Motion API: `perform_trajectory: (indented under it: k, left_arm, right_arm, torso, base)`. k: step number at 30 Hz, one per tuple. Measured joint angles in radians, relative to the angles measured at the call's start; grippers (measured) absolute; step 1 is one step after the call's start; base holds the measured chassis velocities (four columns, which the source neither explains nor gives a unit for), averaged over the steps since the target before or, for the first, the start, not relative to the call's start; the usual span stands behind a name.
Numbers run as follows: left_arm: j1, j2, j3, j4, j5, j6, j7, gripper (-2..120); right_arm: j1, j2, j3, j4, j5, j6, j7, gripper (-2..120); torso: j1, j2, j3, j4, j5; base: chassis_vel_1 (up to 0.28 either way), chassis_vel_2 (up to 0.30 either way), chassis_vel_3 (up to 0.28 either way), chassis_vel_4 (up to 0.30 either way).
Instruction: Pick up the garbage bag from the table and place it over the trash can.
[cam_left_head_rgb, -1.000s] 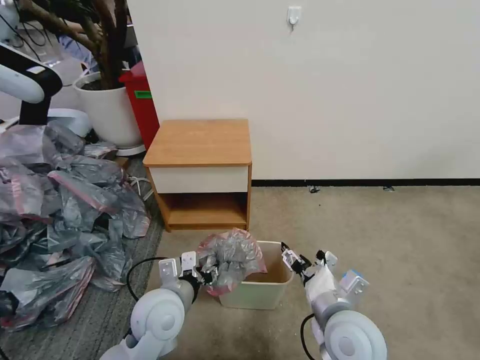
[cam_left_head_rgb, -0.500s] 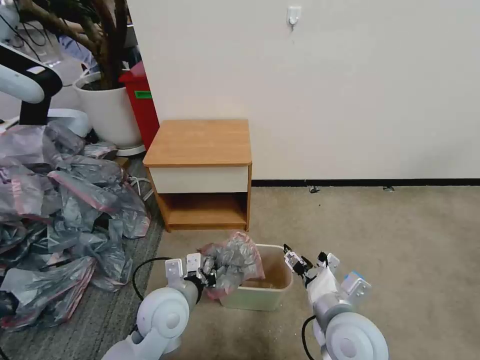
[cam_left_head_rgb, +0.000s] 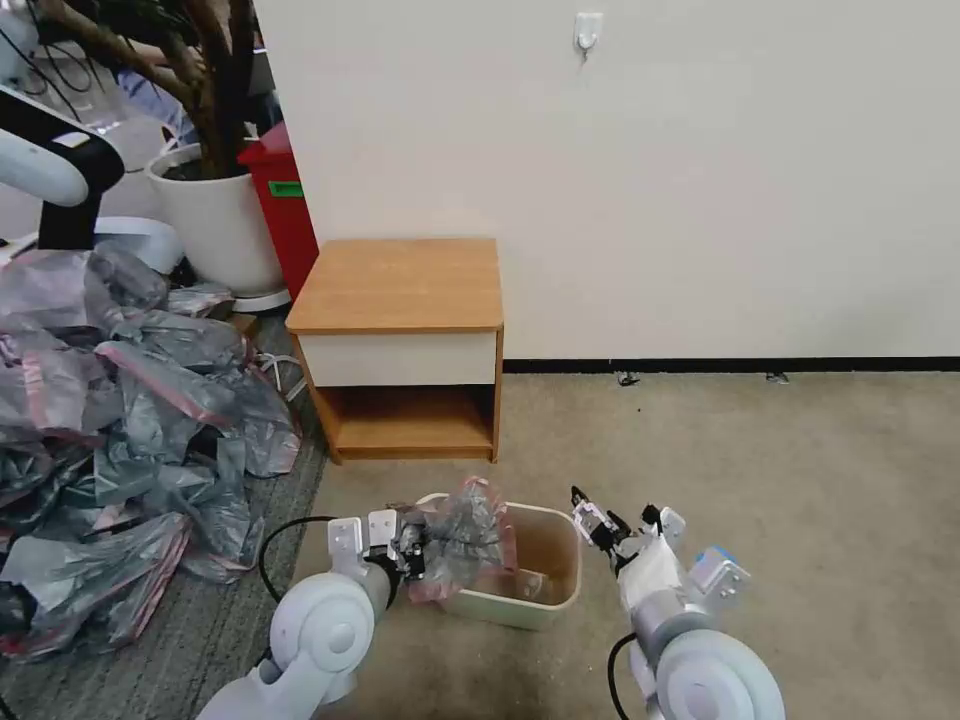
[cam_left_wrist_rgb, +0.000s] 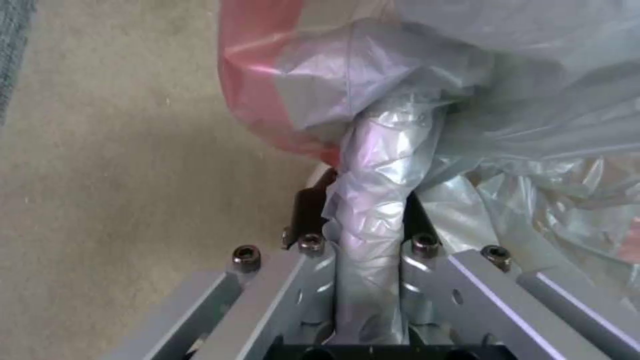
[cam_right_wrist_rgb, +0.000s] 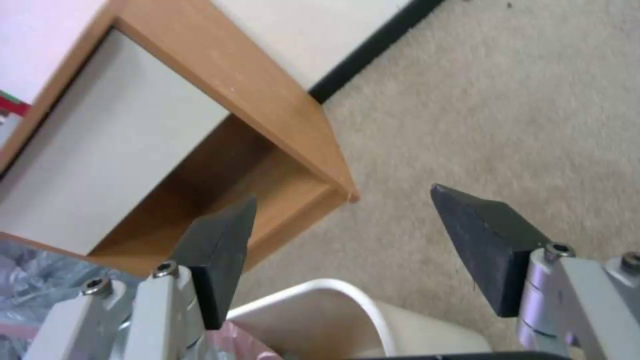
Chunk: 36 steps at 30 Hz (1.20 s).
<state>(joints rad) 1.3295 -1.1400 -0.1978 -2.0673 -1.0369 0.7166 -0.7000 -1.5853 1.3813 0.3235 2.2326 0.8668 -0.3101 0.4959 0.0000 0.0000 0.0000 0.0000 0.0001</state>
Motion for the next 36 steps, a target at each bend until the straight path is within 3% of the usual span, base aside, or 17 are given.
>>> perform_trajectory:
  k: [7,13,15,21,26,36]
  left_arm:
    - [0.007,0.018,-0.039,-0.006,0.037,-0.052,0.087,7]
    - [0.029,0.03,-0.046,-0.018,0.088,-0.077,0.147,7]
    - [0.046,0.034,-0.055,-0.033,0.097,-0.08,0.16,7]
    - [0.115,0.056,-0.099,-0.073,0.157,-0.099,0.221,7]
    - [0.152,0.068,-0.128,-0.098,0.192,-0.109,0.255,7]
    - [0.171,0.064,-0.137,-0.11,0.207,-0.112,0.263,7]
  right_arm:
    - [-0.032,-0.047,-0.028,0.095,-0.008,-0.046,-0.065,92]
    - [-0.024,-0.139,-0.124,0.17,0.089,-0.19,-0.151,102]
    - [0.038,-0.173,-0.157,0.139,0.125,-0.242,-0.153,103]
    - [0.172,-0.217,-0.221,0.011,0.122,-0.244,-0.147,100]
    - [0.237,-0.207,-0.265,-0.069,0.116,-0.236,-0.124,100]
    - [0.325,-0.196,-0.332,-0.144,0.128,-0.223,-0.098,100]
  torso:
    - [0.0,0.0,0.0,0.0,0.0]
    - [0.0,0.0,0.0,0.0,-0.0003]
    - [0.0,0.0,0.0,0.0002,-0.0002]
    - [0.0,0.0,0.0,0.0001,0.0]
    - [0.0,0.0,0.0,0.0001,0.0]
    - [0.0,0.0,0.0,0.0,-0.0002]
  base:
    - [0.0,0.0,0.0,0.0]
    - [0.0,0.0,0.0,0.0]
    - [0.0,0.0,0.0,0.0]
    - [0.0,0.0,0.0,0.0]
    - [0.0,0.0,0.0,0.0]
    - [0.0,0.0,0.0,0.0]
